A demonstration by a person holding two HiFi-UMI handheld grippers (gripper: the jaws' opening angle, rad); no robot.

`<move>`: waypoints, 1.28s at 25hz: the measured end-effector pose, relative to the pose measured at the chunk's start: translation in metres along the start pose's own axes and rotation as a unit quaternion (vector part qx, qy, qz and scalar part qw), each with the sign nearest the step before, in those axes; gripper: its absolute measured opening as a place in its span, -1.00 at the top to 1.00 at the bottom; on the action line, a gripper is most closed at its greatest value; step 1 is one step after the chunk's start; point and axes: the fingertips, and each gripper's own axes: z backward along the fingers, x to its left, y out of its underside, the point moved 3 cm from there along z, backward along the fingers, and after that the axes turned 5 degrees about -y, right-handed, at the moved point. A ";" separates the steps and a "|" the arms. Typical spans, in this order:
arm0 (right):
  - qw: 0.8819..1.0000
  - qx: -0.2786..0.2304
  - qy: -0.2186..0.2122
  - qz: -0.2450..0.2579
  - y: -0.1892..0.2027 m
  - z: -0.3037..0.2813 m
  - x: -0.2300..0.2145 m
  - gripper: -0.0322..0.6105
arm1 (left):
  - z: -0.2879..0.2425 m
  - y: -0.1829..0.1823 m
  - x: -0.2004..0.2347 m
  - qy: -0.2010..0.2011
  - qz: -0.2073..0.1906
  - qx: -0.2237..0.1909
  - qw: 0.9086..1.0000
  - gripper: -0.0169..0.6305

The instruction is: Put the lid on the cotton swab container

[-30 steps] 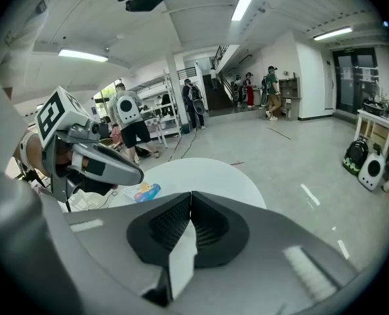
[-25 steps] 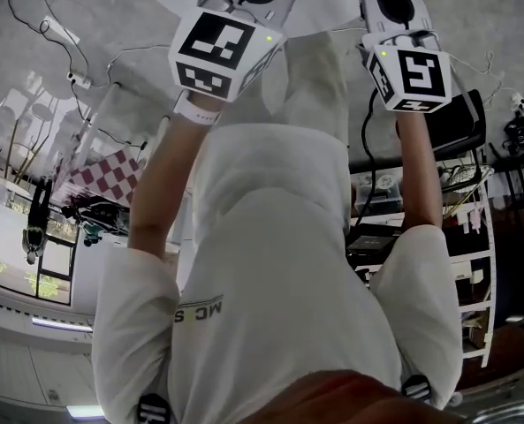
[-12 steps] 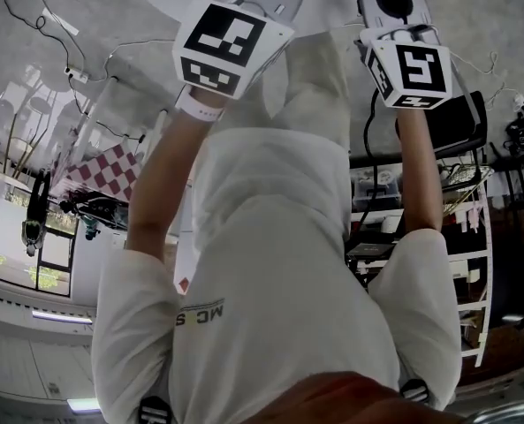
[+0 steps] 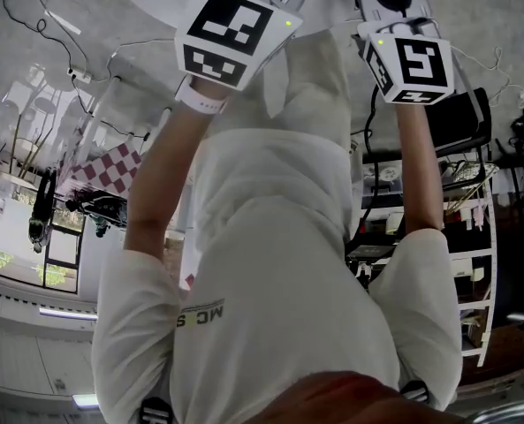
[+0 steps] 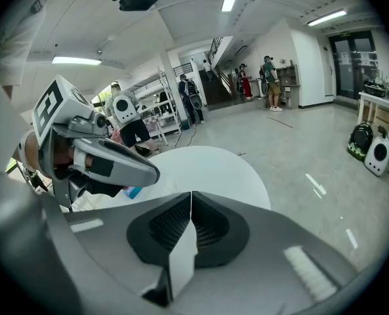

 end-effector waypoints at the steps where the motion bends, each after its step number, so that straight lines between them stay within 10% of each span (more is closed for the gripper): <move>1: 1.000 -0.001 0.000 0.000 -0.001 0.000 -0.002 0.90 | -0.003 0.000 -0.001 0.000 0.000 0.002 1.000 0.95; 13: 1.000 -0.001 -0.015 -0.006 0.003 -0.003 -0.012 0.90 | -0.032 0.005 -0.006 0.015 0.001 0.018 1.000 0.96; 18: 1.000 -0.007 -0.009 -0.019 0.001 0.001 -0.016 0.90 | -0.040 0.000 -0.012 -0.001 -0.063 0.004 0.998 0.96; 32: 0.999 -0.027 0.010 -0.034 0.005 0.019 -0.005 0.90 | -0.030 0.000 -0.006 -0.002 0.009 -0.006 1.000 0.96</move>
